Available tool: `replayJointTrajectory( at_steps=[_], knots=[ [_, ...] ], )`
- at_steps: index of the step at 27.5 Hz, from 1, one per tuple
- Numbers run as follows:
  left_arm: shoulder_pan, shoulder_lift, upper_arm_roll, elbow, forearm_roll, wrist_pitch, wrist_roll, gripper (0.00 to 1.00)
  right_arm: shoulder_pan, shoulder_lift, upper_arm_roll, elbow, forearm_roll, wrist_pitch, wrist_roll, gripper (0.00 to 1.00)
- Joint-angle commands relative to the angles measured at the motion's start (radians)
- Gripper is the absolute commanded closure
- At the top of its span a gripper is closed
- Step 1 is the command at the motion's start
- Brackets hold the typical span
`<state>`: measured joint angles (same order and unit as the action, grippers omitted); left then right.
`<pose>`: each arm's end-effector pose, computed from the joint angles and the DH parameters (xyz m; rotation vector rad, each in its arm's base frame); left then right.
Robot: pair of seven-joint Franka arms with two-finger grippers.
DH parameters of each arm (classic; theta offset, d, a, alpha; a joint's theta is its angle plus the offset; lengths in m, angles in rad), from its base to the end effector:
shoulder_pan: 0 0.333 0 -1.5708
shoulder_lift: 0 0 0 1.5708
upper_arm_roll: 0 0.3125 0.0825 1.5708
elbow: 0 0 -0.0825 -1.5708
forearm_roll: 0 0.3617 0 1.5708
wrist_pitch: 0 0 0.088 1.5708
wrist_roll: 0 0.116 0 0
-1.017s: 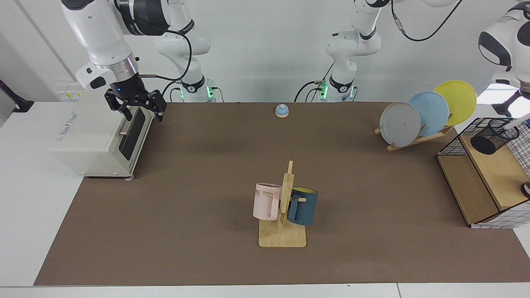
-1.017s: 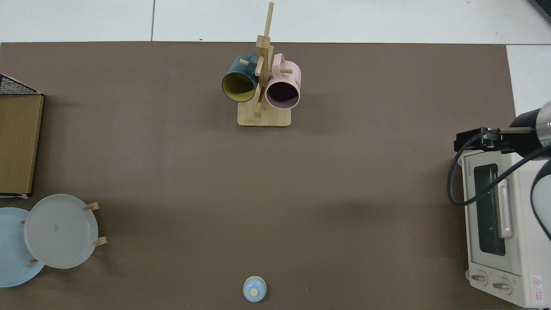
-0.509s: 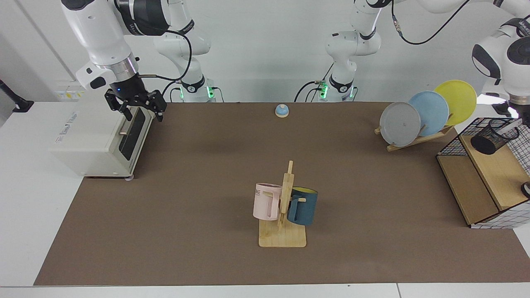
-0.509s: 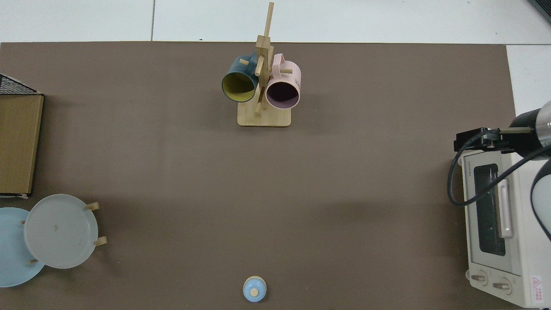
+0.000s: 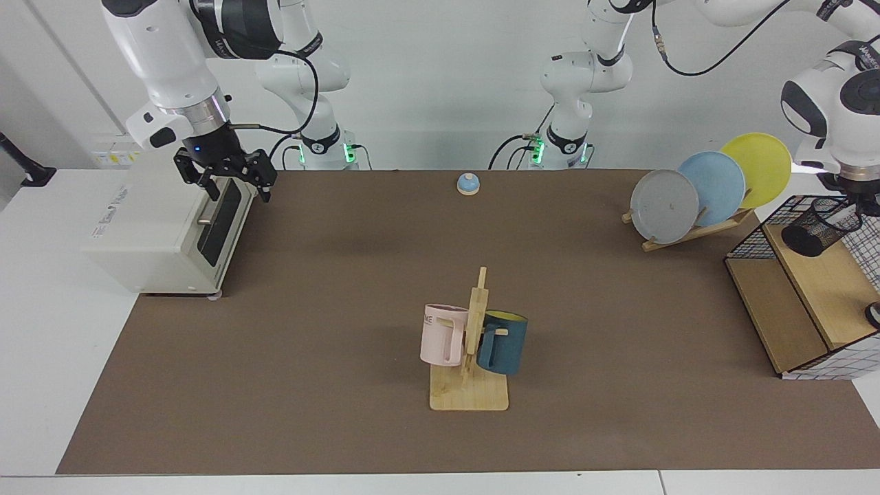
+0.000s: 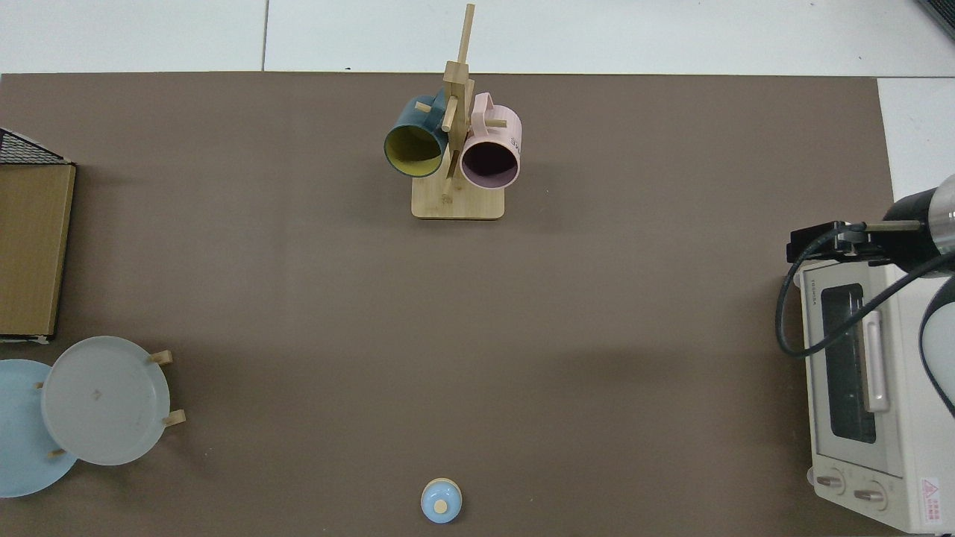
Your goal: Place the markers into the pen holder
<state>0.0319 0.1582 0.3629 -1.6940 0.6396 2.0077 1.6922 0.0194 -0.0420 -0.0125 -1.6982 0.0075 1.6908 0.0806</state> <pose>0.5507 0.2589 0.5275 -1.8693 1.8082 0.6589 0.5287 0.0043 0.5871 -3.1295 0.1166 -0.0536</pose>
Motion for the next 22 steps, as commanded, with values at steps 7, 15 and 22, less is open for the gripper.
replayJointTrajectory(
  at_steps=[7, 15, 22],
  knots=[
    [0.005, -0.025, 0.011, -0.029, -0.044, 0.031, -0.012, 0.88, -0.015, 0.002, 0.006, 0.005, 0.019, -0.007, -0.032, 0.00],
    [0.003, -0.029, 0.011, -0.023, -0.055, 0.031, -0.014, 0.25, -0.015, 0.002, 0.006, 0.005, 0.019, -0.007, -0.032, 0.00],
    [-0.003, -0.031, 0.010, 0.007, -0.092, 0.028, -0.008, 0.00, -0.015, 0.002, 0.006, 0.005, 0.019, -0.007, -0.032, 0.00]
  ],
)
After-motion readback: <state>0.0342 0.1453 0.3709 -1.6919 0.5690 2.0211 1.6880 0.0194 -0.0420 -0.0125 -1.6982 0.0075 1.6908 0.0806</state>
